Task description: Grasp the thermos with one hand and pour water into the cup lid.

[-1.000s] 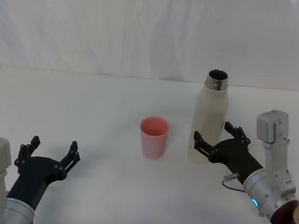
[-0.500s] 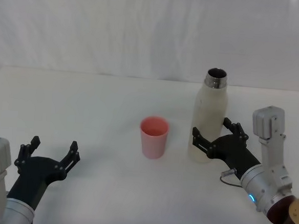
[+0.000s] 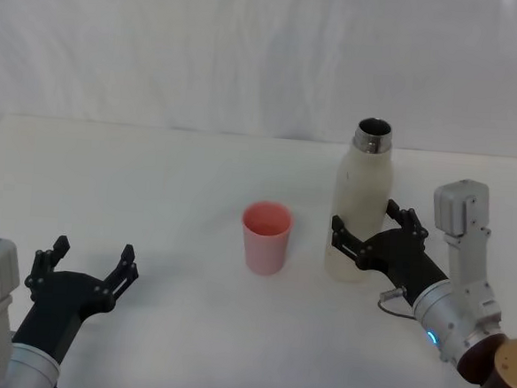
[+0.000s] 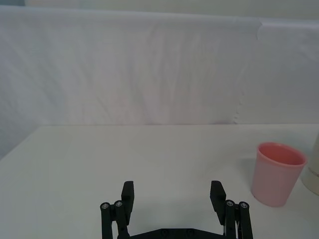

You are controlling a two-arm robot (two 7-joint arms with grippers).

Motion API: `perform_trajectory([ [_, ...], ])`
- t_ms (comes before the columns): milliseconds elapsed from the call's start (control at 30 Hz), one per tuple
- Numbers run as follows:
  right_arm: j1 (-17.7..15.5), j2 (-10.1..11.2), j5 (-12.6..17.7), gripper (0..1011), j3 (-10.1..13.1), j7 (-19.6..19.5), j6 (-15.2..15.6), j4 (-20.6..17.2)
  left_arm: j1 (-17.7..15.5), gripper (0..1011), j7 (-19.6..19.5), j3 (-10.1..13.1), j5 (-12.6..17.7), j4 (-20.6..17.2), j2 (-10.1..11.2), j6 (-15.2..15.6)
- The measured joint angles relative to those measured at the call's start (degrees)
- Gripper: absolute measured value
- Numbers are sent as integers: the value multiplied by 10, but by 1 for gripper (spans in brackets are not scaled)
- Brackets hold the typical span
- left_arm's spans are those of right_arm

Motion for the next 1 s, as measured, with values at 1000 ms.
perform_trajectory([
  [1000, 25, -18, -10, 1001, 5, -9, -5, 34, 0, 1001, 0, 0, 0, 0, 0, 0],
])
